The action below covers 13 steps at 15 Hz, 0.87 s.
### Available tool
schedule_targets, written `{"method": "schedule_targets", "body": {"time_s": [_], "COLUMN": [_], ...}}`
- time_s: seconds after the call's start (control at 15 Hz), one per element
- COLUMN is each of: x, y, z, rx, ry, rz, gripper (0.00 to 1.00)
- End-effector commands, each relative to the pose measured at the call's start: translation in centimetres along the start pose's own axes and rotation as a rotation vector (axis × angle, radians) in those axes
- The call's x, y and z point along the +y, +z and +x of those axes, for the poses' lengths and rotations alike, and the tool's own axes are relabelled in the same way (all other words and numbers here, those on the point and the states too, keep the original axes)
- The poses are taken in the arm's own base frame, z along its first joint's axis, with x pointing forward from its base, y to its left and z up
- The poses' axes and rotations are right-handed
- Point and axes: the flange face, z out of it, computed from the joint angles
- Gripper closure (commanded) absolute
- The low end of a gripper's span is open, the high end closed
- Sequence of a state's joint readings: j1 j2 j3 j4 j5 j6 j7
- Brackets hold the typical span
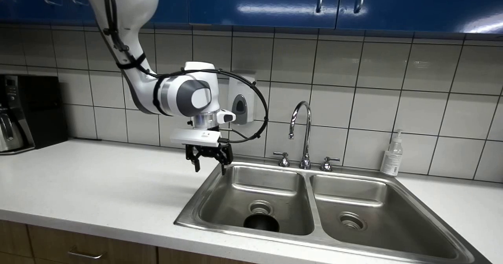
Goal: Put the bowl in the sink
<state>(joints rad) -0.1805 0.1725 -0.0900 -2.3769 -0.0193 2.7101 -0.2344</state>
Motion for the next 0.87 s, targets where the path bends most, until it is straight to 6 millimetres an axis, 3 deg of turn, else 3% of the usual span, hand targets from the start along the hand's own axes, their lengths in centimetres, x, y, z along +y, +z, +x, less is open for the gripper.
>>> {"method": "schedule_targets", "body": {"time_s": [0.0,0.47,0.53,0.8], "x": [-2.7,-7.2,-6.3,-6.6], "y": [-3.3,-6.4,-5.0,-4.9], "z": [-3.4,-7.6,-5.8,-6.1], "rx": [0.069,0.122,0.089,0.085], "ry": [-0.039,-0.121,-0.086,-0.089], "rz": [0.028,0.074,0.06,0.064], "gripper": [0.0,0.0,0.0,0.0]}}
